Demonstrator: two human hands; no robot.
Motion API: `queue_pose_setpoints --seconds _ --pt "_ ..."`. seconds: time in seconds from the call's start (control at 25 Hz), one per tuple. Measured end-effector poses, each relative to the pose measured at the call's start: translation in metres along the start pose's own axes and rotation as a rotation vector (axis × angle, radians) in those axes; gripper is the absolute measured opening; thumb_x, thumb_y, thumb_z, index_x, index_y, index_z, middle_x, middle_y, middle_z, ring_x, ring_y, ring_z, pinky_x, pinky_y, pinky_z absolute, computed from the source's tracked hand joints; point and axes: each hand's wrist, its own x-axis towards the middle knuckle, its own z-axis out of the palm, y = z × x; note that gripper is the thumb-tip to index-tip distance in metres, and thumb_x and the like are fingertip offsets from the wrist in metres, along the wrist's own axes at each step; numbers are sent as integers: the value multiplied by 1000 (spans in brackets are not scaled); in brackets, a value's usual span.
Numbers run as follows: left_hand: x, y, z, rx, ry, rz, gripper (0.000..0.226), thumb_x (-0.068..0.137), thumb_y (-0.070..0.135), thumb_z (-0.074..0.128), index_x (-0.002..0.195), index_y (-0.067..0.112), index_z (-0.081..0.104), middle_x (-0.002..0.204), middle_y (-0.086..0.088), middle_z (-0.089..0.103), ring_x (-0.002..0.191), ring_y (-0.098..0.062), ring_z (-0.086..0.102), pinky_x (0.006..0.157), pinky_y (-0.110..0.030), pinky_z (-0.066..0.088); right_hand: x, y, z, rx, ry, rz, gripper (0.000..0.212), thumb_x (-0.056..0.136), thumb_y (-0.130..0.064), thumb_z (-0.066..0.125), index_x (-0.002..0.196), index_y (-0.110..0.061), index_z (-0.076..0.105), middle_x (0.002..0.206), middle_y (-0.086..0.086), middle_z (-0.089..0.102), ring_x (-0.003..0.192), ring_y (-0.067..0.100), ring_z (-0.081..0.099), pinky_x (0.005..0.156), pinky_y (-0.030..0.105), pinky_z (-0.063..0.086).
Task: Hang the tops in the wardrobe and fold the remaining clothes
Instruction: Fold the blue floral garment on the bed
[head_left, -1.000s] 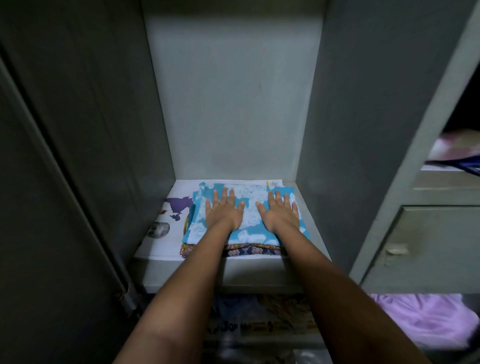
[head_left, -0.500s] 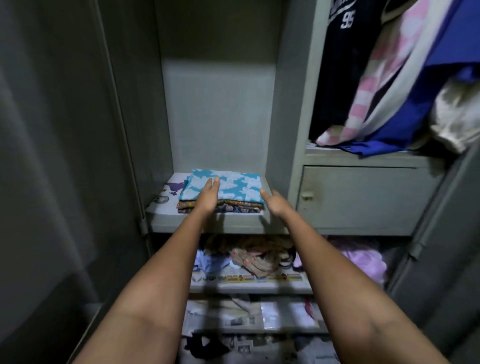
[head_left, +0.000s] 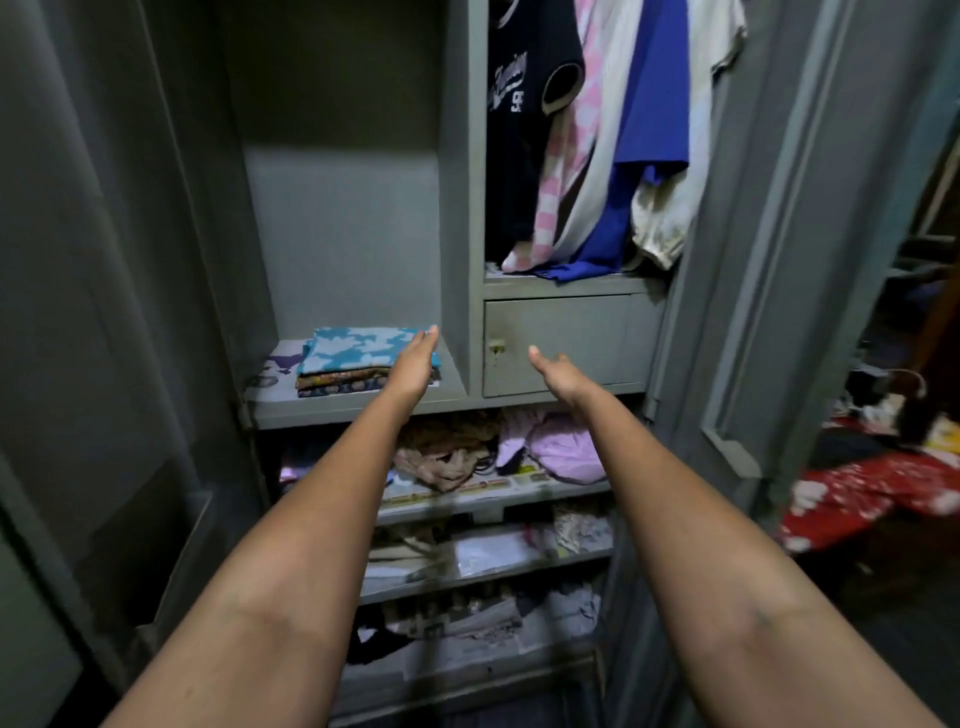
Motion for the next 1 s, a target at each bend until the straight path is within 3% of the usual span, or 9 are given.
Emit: queue_pose_setpoints --seconds 0.16,0.24,0.32,0.4,0.52,0.6,0.72,0.88,1.0 --pt "-22 36 58 -79 -173 47 54 103 33 35 146 2 31 153 -8 30 143 -19 26 118 -29 16 -60 16 -60 115 165 34 82 96 -52 42 151 -4 4 159 11 13 145 26 16 117 37 15" --pt "-39 52 93 -114 -303 81 56 102 36 35 147 3 31 153 -6 30 143 -18 26 118 -27 15 -93 23 -90 135 269 78 79 96 -50 43 151 -3 10 149 11 35 135 26 37 110 37 31" --pt "-61 71 124 -153 -412 98 56 102 39 35 147 5 32 153 -5 30 142 -18 27 116 -26 16 -131 28 -118 140 349 129 65 97 -50 41 142 -3 34 89 5 57 78 14 55 67 25 43" --pt "-83 90 151 -207 -538 121 56 102 40 35 147 6 33 153 -5 32 142 -18 28 115 -27 18 -174 31 -144 159 415 174 44 99 -48 38 116 -10 48 63 -3 47 56 9 46 49 21 31" --pt "-121 118 188 -240 -703 149 56 101 43 34 147 10 33 152 -6 35 140 -19 31 115 -30 21 -238 40 -178 220 587 226 46 100 -46 36 128 -12 46 109 11 55 99 24 57 71 29 43" --pt "-151 129 210 -272 -811 165 56 101 44 34 146 12 34 150 -7 38 138 -19 35 113 -30 23 -282 48 -197 196 695 261 46 101 -43 34 126 -7 50 112 20 46 93 31 53 68 27 42" --pt "-195 142 239 -295 -945 194 56 101 45 33 146 11 36 149 -5 38 138 -21 35 114 -33 25 -344 63 -222 122 829 375 60 100 -47 34 135 1 43 133 22 49 112 35 53 76 31 41" --pt "-230 160 275 -290 -1084 240 63 99 54 30 148 16 30 154 -2 31 143 -22 25 118 -41 15 -396 74 -257 122 976 409 73 96 -56 38 146 -4 30 140 13 44 109 27 55 62 26 34" --pt "-239 174 305 -346 -1121 206 65 99 52 33 150 13 23 156 -4 27 144 -24 24 118 -40 16 -412 86 -282 141 1026 419 82 93 -58 43 149 -2 20 103 2 43 69 8 37 57 24 28"
